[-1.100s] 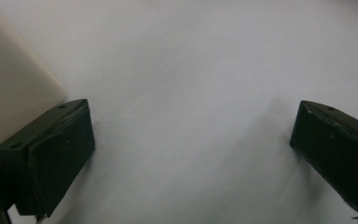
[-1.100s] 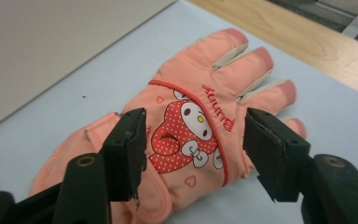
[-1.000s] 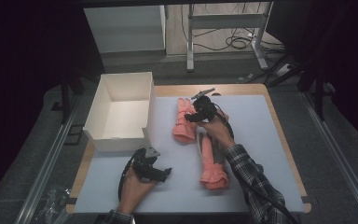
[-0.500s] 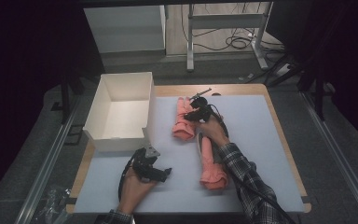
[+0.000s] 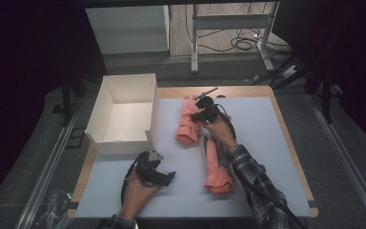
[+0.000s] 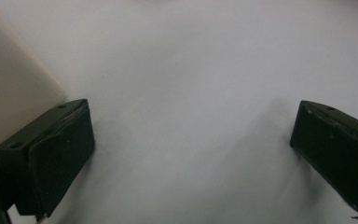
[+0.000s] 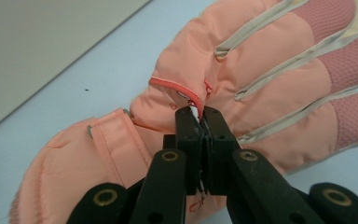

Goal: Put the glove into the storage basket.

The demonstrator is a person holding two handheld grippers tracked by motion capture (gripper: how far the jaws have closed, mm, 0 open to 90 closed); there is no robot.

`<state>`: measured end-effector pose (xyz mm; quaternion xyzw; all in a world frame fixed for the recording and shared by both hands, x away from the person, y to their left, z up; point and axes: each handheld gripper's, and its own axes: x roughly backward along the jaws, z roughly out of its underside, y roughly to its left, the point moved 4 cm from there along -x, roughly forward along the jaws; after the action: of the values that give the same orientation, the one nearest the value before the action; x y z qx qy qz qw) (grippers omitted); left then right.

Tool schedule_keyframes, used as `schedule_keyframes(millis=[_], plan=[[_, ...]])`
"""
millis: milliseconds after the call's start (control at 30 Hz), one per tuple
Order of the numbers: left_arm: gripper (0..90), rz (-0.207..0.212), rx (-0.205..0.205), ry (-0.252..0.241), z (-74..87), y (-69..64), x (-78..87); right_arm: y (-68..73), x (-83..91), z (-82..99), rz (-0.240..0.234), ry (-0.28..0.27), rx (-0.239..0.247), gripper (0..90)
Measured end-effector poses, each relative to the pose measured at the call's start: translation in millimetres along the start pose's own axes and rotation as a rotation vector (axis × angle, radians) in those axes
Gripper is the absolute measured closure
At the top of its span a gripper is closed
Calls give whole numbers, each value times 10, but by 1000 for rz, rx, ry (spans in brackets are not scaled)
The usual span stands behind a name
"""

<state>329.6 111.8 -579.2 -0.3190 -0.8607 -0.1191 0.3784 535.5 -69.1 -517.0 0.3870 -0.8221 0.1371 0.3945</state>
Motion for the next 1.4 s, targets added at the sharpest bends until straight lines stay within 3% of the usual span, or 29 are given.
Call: schedule_keyframes(millis=[500,867,1400], plan=[[0,-1,-1,2,1,1,1,246,350,-88,-77,-28,48,861],[0,0,-2,1,1,2,1,422,734,-139,-128,-54,97,861],[0,-3,-1,0,0,2,0,537,1333,115,-159,-72,143,862]])
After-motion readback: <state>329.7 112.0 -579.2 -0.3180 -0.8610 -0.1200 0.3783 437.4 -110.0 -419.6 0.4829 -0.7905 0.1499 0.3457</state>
